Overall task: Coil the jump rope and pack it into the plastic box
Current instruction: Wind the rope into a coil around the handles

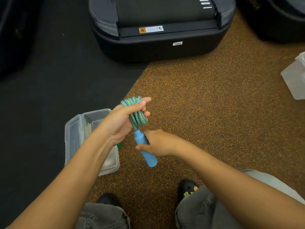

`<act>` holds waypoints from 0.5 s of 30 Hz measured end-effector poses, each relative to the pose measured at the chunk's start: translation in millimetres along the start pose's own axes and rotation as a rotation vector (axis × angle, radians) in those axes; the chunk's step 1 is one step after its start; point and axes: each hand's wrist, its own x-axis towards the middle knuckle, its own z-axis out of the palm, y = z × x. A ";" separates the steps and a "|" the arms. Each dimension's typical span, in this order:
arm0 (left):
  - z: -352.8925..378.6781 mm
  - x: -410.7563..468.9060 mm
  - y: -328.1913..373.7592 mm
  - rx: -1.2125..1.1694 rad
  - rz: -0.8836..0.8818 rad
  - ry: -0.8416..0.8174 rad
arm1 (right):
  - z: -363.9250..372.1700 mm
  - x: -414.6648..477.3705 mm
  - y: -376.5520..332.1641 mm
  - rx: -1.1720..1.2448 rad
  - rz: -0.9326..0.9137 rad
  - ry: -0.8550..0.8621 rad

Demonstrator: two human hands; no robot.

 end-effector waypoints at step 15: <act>5.1 -4.6 -3.0 0.001 -0.013 -0.141 | -43.3 -0.2 31.2 0.086 -0.023 0.290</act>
